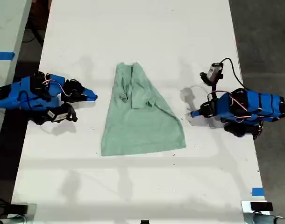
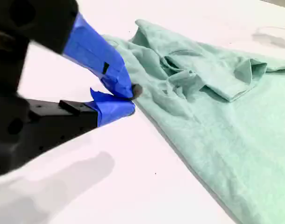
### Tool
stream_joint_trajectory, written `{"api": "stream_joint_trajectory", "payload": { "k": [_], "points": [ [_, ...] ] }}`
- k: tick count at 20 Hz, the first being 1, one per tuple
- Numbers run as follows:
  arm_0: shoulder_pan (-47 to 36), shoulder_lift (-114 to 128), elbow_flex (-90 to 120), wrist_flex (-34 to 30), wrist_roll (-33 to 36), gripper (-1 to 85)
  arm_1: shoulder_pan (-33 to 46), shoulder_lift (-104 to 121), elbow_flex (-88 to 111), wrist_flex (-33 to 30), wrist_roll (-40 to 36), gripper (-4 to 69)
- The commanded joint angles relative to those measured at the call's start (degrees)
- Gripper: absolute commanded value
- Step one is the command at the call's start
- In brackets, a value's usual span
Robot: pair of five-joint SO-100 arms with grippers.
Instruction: Fold t shirt
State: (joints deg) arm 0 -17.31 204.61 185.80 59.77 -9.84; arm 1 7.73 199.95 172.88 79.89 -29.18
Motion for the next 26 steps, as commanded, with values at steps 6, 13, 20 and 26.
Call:
{"api": "stream_joint_trajectory", "payload": {
  "k": [6, 13, 20, 26],
  "points": [
    [6.2, 0.4, 2.8, -1.0, -0.3, 11.4, -0.1, 0.8, 4.1, -0.5, 1.4, 1.4],
    [6.2, 0.4, 2.8, -1.0, -0.3, 11.4, -11.1, -3.3, -8.6, -3.3, 14.0, 25.0],
    [6.2, 0.4, 2.8, -1.0, -0.3, 11.4, -18.2, -64.7, -39.8, -6.2, 26.9, 27.2],
    [6.2, 0.4, 2.8, -1.0, -0.3, 11.4, -17.3, -84.3, -42.0, -22.9, 27.2, 24.8]
  ]
}}
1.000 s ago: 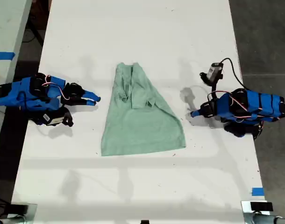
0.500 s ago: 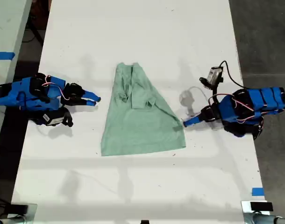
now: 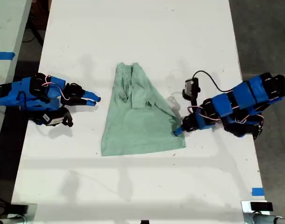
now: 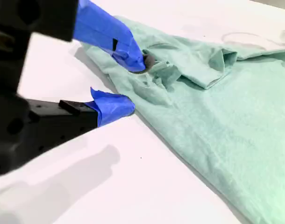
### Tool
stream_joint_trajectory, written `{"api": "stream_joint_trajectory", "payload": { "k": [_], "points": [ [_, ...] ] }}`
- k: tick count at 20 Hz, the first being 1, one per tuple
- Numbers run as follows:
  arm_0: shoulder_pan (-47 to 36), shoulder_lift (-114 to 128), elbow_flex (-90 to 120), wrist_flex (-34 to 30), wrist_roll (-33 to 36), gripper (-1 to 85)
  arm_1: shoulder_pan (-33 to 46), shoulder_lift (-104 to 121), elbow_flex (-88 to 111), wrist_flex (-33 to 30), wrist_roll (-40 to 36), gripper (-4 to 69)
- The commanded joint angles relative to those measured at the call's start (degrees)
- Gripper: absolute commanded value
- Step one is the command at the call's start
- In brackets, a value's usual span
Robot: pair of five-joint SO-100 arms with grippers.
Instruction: Fold t shirt
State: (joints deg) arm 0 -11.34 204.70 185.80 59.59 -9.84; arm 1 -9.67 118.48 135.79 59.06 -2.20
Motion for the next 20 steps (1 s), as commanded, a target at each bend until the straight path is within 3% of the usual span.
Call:
{"api": "stream_joint_trajectory", "payload": {
  "k": [1, 4, 7, 13, 14, 15, 18, 20],
  "points": [
    [0.3, 0.4, 2.8, -0.8, -0.3, 11.4, 0.5, -4.3, -6.7, -1.7, -0.3, 24.6],
    [0.3, 0.4, 2.8, -0.8, -0.3, 11.4, 1.4, -11.1, -12.7, 1.2, -1.2, 22.5],
    [0.3, 0.4, 2.8, -0.8, -0.3, 11.4, 3.3, -17.9, -17.0, 2.5, -3.5, 6.1],
    [-5.3, 0.4, 2.8, -0.8, 0.3, 11.5, 7.9, -17.9, -26.4, 12.6, -8.7, 0.8],
    [-7.2, 0.4, 2.8, -0.8, 9.1, 11.5, 7.8, -18.3, -28.5, 15.1, -8.3, 0.8],
    [-9.4, 0.4, 2.8, -0.8, 24.5, 11.5, 7.6, -18.4, -30.6, 17.8, -8.0, 0.7],
    [-10.3, 0.4, 2.8, -0.8, 25.7, 11.3, 7.1, -18.5, -40.1, 28.2, -6.2, -1.2],
    [-10.8, 0.4, 2.8, -0.8, 25.7, 11.3, 6.7, -20.0, -48.7, 30.9, -8.3, -1.2]
  ]
}}
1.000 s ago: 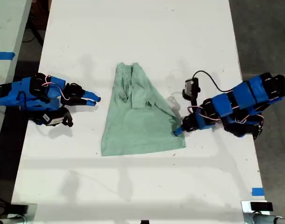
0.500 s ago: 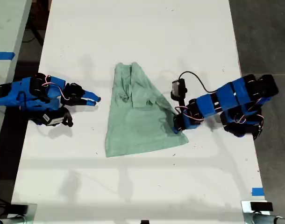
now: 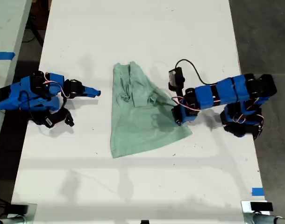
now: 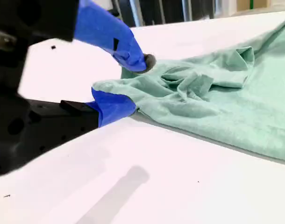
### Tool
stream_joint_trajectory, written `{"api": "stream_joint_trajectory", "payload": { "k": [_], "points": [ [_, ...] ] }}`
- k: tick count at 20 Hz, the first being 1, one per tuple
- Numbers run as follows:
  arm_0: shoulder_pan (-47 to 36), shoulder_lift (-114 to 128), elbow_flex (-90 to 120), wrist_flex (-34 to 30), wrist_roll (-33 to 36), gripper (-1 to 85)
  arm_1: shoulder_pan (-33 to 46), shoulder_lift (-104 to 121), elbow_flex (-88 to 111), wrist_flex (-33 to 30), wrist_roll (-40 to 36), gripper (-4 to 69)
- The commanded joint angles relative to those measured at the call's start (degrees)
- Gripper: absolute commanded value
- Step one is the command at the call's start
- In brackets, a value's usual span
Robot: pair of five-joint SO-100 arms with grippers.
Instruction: Fold t shirt
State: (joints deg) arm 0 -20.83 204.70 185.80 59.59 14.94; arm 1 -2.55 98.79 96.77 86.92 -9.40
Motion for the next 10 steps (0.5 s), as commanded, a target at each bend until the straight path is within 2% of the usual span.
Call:
{"api": "stream_joint_trajectory", "payload": {
  "k": [1, 3, 5, 8, 9, 10],
  "points": [
    [-1.7, 0.4, 2.8, -0.8, 0.9, 11.3, -0.8, -2.3, -14.2, 3.3, -2.5, -1.2],
    [-2.2, 0.4, 2.8, -0.8, 0.9, 11.3, -1.9, -9.7, -23.3, 1.8, -4.8, -1.3],
    [-2.3, 0.4, 2.8, -0.8, 0.9, 11.3, -3.0, -19.6, -29.8, -4.4, -7.3, -1.3],
    [-2.2, 0.4, 2.8, -0.8, 1.0, 11.3, -4.6, -36.7, -43.9, -7.1, -9.0, -1.6],
    [-2.0, 0.4, 2.8, -0.8, 1.0, 11.3, -4.9, -38.6, -43.9, -9.8, -9.1, -1.1],
    [-1.9, 0.4, 2.8, -0.8, 1.0, 11.3, -5.0, -39.3, -43.6, -10.5, -8.3, 2.9]
  ]
}}
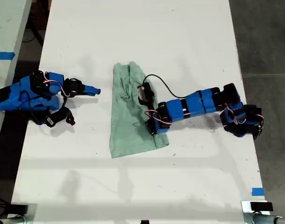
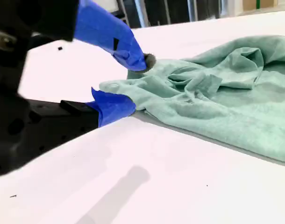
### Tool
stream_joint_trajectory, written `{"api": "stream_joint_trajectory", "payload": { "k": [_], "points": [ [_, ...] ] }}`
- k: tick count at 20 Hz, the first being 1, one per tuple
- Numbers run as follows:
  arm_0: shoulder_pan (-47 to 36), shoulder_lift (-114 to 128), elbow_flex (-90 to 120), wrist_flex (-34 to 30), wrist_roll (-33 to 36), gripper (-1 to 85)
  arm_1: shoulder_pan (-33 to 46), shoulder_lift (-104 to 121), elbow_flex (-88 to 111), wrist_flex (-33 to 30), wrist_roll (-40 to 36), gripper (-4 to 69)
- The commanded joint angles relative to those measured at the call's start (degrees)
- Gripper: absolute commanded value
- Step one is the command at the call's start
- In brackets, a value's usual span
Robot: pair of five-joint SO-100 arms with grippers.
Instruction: Fold t shirt
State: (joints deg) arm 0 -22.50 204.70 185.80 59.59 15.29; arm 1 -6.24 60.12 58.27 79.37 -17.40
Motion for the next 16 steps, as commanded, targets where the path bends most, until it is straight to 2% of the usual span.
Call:
{"api": "stream_joint_trajectory", "payload": {
  "k": [1, 2, 3, 7, 10, 12, 14, 15, 16],
  "points": [
    [-0.3, 0.4, 2.8, -0.8, 0.6, 11.3, -1.3, -0.5, -4.7, -3.0, 0.3, 10.6],
    [-0.3, 0.4, 2.8, -0.8, 0.6, 11.3, -1.3, 0.4, -4.7, -2.4, 0.4, 17.0],
    [-0.3, 0.4, 2.8, -0.8, 0.6, 11.3, -1.4, 1.7, -4.7, -2.2, 0.1, 20.1],
    [-0.1, 0.4, 2.8, -0.8, 0.5, 11.3, -1.6, 9.1, -4.7, -0.4, -2.0, 19.6],
    [-0.3, 0.4, 2.8, -0.8, 0.5, 11.3, -1.4, 16.9, -2.5, 3.3, -2.4, 18.3],
    [-0.3, 0.4, 2.8, -0.8, 0.6, 11.3, -1.1, 22.9, 0.9, 7.7, -1.9, 18.2],
    [-0.3, 0.4, 2.8, -0.8, 0.6, 11.3, 0.5, 29.6, 9.4, 14.9, 0.8, 18.1],
    [-0.3, 0.4, 2.8, -0.8, 0.6, 11.3, 1.8, 34.0, 18.4, 15.5, 1.8, 16.8],
    [-0.3, 0.4, 2.8, -0.8, 0.6, 11.3, 3.2, 39.6, 29.7, 13.5, 2.8, 15.0]
  ]
}}
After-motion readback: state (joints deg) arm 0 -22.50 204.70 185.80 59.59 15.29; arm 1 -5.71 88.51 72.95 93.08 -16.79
